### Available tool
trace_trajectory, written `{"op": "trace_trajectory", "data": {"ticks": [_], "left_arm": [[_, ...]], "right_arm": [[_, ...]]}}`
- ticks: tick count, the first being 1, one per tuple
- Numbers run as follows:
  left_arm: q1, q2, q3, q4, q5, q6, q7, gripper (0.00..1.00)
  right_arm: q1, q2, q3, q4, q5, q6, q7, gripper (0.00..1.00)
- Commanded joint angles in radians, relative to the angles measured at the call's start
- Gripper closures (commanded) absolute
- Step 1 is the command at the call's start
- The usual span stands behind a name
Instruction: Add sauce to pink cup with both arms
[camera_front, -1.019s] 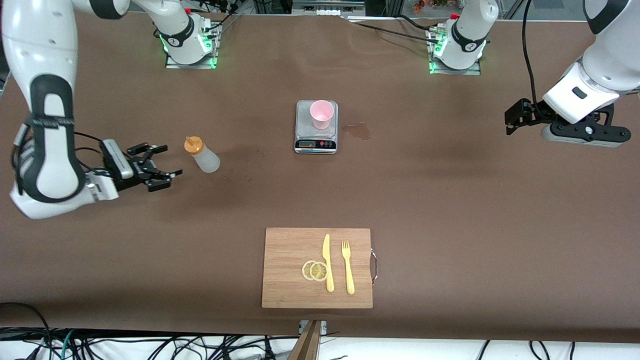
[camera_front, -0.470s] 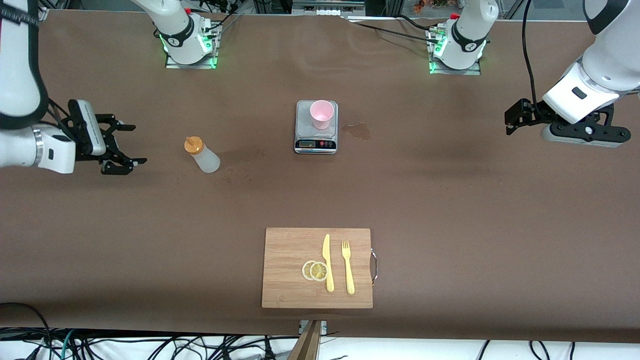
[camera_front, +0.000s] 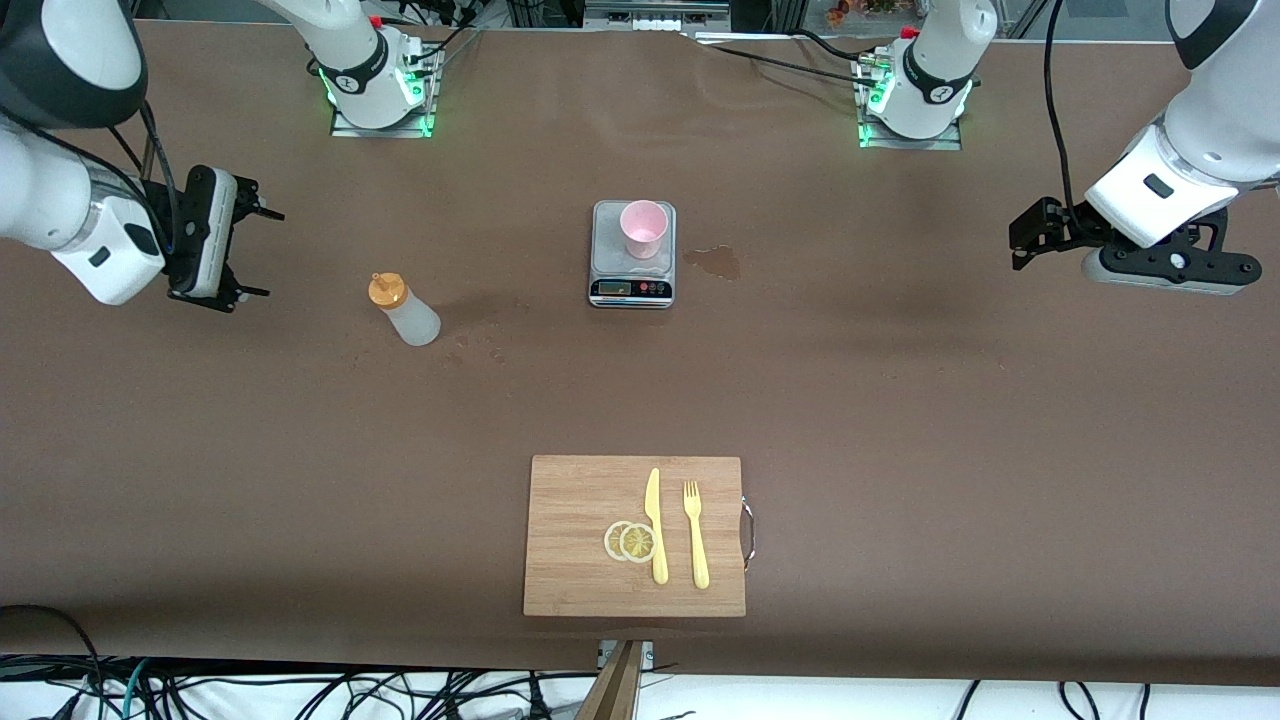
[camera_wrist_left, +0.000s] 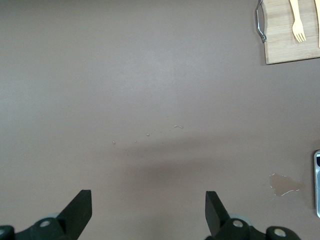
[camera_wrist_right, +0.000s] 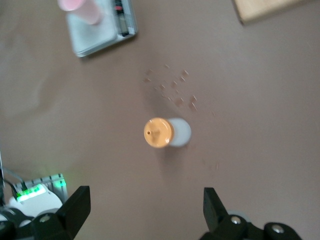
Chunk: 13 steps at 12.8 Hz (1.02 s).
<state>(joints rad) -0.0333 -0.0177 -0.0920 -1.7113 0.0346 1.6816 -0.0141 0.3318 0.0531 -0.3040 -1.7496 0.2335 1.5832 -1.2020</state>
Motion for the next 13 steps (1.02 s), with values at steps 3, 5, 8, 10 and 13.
{"op": "trace_trajectory", "data": {"ticks": [3,5,8,10,13], "left_arm": [[0.000,0.005,0.001,0.021,-0.012,-0.020,0.023,0.00],[0.000,0.005,0.001,0.021,-0.012,-0.020,0.023,0.00],[0.000,0.005,0.001,0.021,-0.012,-0.020,0.023,0.00],[0.000,0.005,0.001,0.021,-0.012,-0.020,0.023,0.00],[0.000,0.005,0.001,0.021,-0.012,-0.020,0.023,0.00]], "right_arm": [[0.036,-0.105,0.003,-0.031,-0.124,0.006,0.474,0.00],[0.035,-0.116,0.012,-0.025,-0.177,0.006,0.621,0.00],[0.033,-0.131,0.051,0.011,-0.218,-0.058,0.806,0.00],[0.033,-0.127,0.048,0.024,-0.218,-0.088,0.901,0.00],[0.021,-0.127,0.023,0.042,-0.209,-0.080,0.901,0.00]]}}
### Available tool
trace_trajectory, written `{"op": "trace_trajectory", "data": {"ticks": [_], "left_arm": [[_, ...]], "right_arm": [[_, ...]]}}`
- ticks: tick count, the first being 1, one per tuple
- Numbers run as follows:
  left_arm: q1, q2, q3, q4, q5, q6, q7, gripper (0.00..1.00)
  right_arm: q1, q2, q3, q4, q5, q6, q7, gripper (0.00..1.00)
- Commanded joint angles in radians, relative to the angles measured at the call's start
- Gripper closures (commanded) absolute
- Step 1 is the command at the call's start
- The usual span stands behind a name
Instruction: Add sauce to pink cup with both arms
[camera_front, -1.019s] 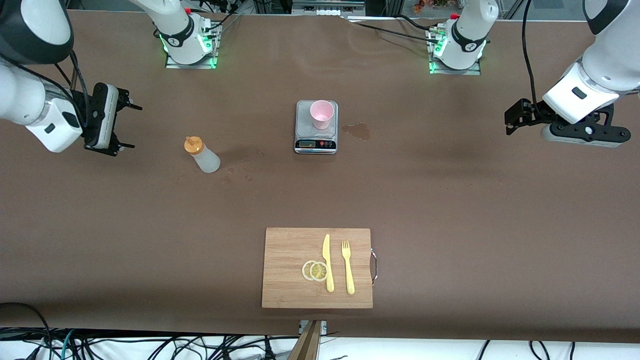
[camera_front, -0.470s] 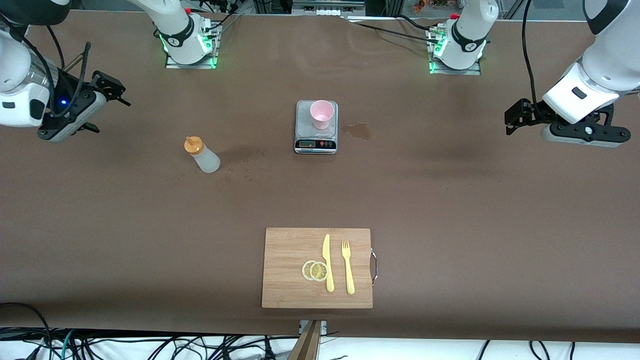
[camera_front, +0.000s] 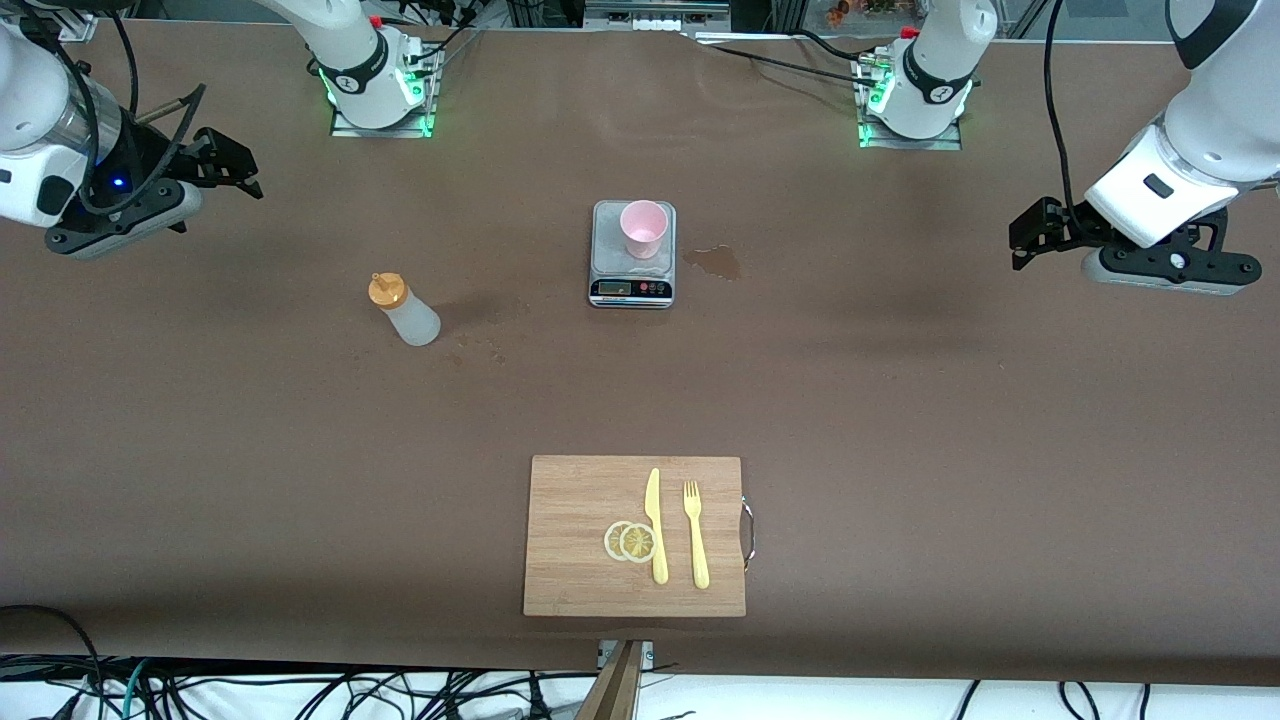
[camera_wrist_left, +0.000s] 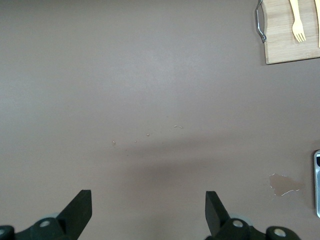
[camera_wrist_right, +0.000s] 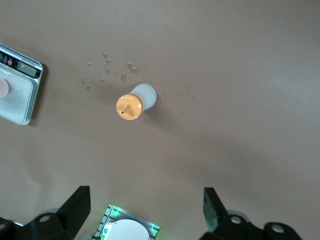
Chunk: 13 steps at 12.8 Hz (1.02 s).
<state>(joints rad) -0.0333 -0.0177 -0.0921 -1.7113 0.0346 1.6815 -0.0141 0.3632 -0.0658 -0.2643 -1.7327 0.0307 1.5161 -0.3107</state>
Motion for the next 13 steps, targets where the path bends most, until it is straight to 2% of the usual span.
{"op": "trace_trajectory", "data": {"ticks": [1,4,6,13], "left_arm": [[0.000,0.005,0.002,0.021,-0.012,-0.020,0.023,0.00],[0.000,0.005,0.002,0.021,-0.012,-0.020,0.023,0.00],[0.000,0.005,0.002,0.021,-0.012,-0.020,0.023,0.00],[0.000,0.005,0.002,0.021,-0.012,-0.020,0.023,0.00]], "right_arm": [[-0.012,0.000,-0.047,0.036,0.003,-0.010,0.002,0.00],[-0.012,0.018,-0.067,0.059,0.005,-0.001,-0.027,0.00],[-0.012,0.031,-0.067,0.094,0.038,0.000,-0.015,0.00],[-0.004,0.023,-0.059,0.100,0.000,0.009,0.077,0.00]]}}
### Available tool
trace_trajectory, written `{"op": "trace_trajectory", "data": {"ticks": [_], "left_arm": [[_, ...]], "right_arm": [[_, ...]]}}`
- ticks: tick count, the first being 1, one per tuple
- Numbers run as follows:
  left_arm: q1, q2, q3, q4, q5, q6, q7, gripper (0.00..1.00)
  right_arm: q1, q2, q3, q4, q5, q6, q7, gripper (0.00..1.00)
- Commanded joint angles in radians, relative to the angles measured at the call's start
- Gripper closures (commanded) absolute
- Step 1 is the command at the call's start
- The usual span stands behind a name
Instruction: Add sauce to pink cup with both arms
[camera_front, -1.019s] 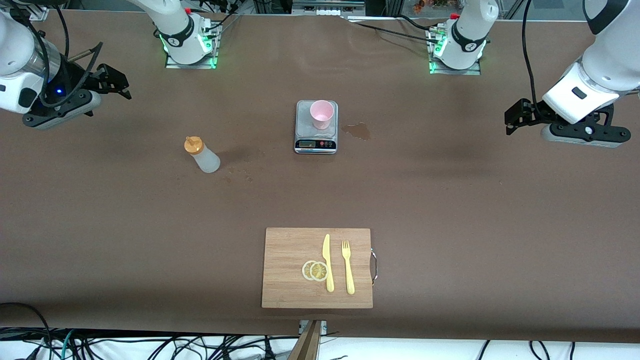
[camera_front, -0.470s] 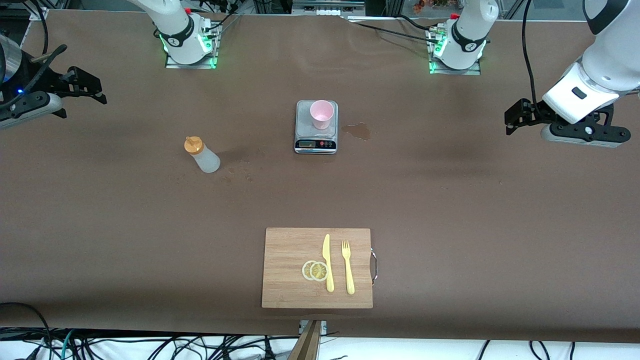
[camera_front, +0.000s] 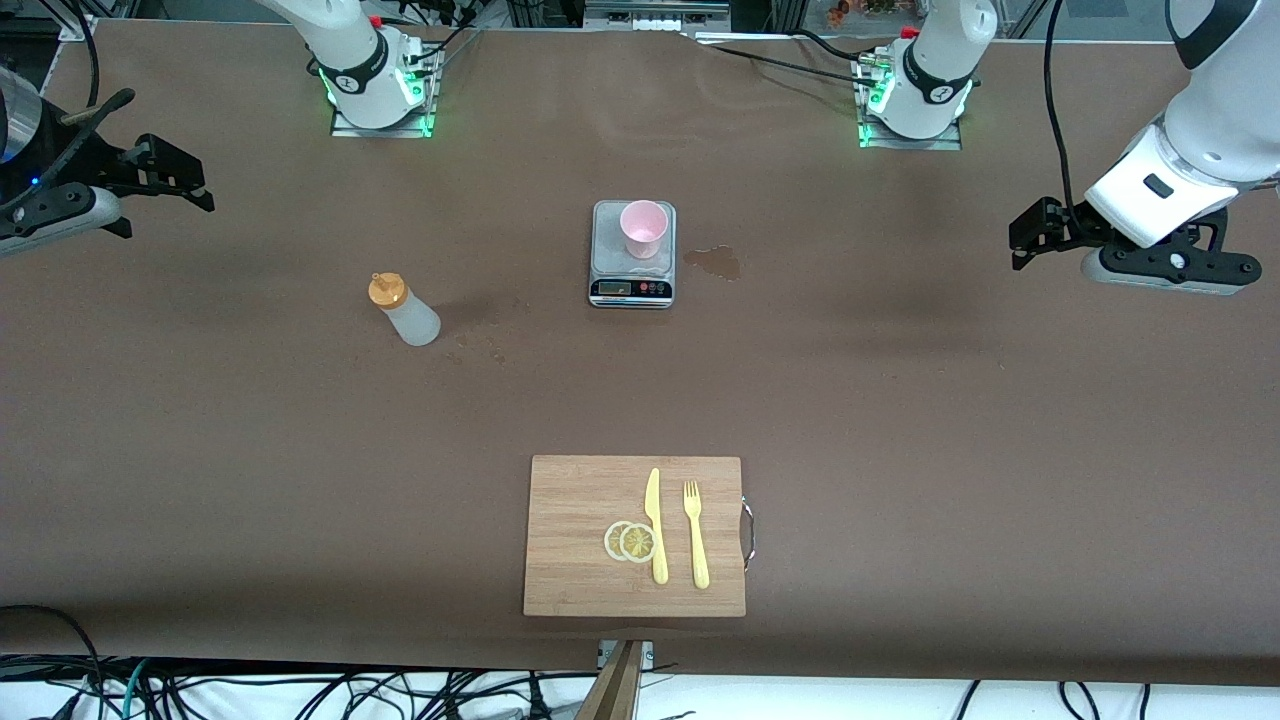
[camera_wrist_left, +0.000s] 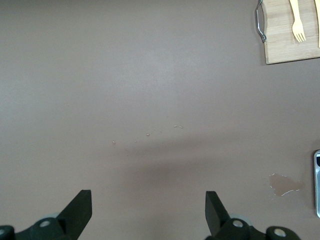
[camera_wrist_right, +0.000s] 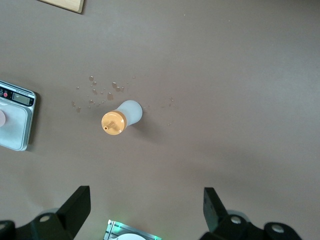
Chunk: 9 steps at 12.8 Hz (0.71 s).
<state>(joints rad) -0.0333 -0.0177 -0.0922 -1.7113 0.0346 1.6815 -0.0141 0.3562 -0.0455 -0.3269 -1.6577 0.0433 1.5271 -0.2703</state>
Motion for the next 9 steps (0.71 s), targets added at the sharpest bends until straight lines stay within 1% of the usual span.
{"op": "trace_trajectory", "data": {"ticks": [1,3,9], "left_arm": [[0.000,0.005,0.002,0.021,-0.012,-0.020,0.023,0.00],[0.000,0.005,0.002,0.021,-0.012,-0.020,0.023,0.00],[0.000,0.018,0.002,0.025,-0.012,-0.020,0.022,0.00]], "right_arm": [[0.006,0.004,0.005,0.030,-0.013,-0.005,0.061,0.00],[0.009,0.006,0.008,0.033,-0.014,-0.008,0.111,0.00],[0.009,0.004,0.005,0.047,-0.019,-0.005,0.106,0.00]]}}
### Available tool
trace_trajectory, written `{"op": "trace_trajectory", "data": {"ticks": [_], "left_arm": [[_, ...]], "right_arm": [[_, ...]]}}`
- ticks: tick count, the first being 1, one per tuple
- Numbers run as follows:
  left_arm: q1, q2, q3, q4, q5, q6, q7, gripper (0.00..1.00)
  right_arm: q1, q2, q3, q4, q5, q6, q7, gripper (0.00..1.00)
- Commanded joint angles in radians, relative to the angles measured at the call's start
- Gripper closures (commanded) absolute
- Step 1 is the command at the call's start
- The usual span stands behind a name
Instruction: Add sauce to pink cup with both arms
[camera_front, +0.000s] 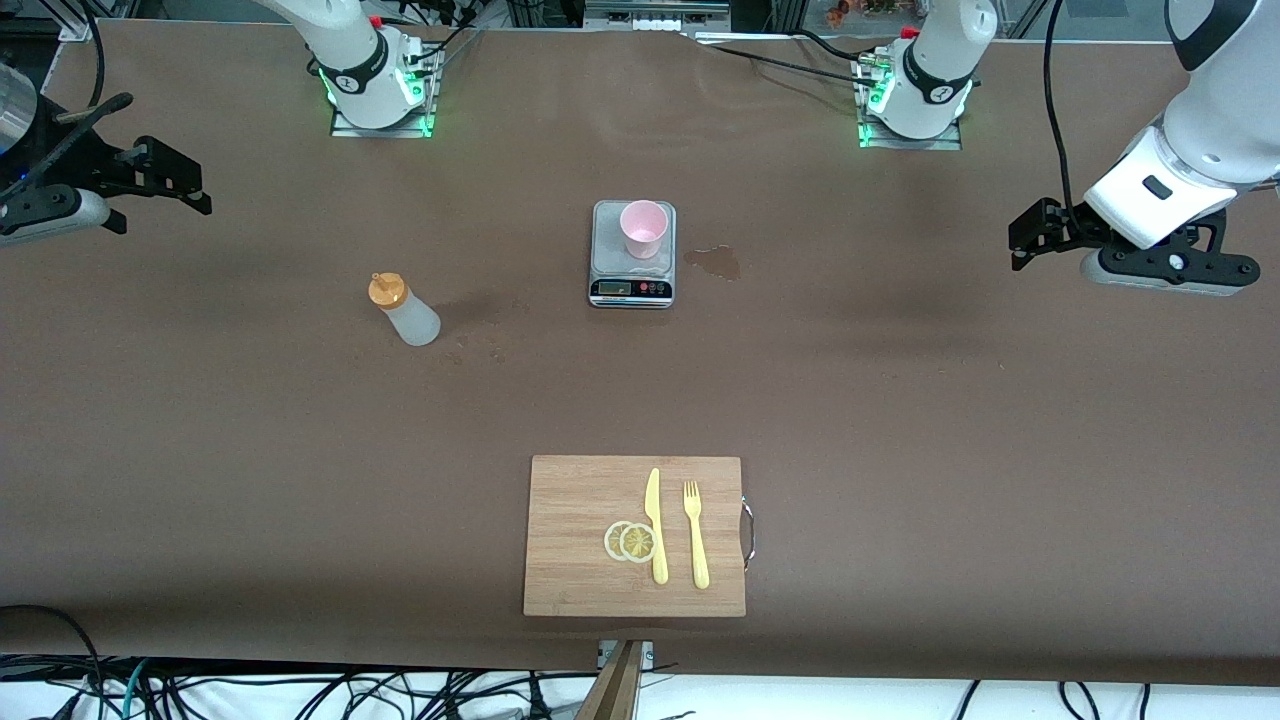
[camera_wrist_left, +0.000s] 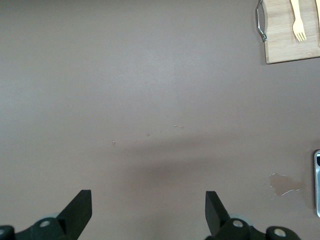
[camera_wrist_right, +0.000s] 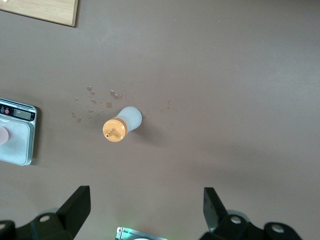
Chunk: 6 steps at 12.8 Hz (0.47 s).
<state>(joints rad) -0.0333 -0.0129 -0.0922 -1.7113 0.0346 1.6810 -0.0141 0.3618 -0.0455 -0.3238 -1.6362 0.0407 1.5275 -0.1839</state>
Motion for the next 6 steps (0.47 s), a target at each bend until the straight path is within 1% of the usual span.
{"op": "trace_trajectory", "data": {"ticks": [1,6], "left_arm": [[-0.002,0.013,0.002,0.028,-0.012,-0.020,0.022,0.00],[-0.002,0.014,0.002,0.028,-0.012,-0.020,0.022,0.00]], "right_arm": [[0.003,0.003,0.002,0.025,-0.024,-0.009,0.020,0.00],[0.026,0.004,0.005,0.038,-0.056,-0.015,0.026,0.00]]}}
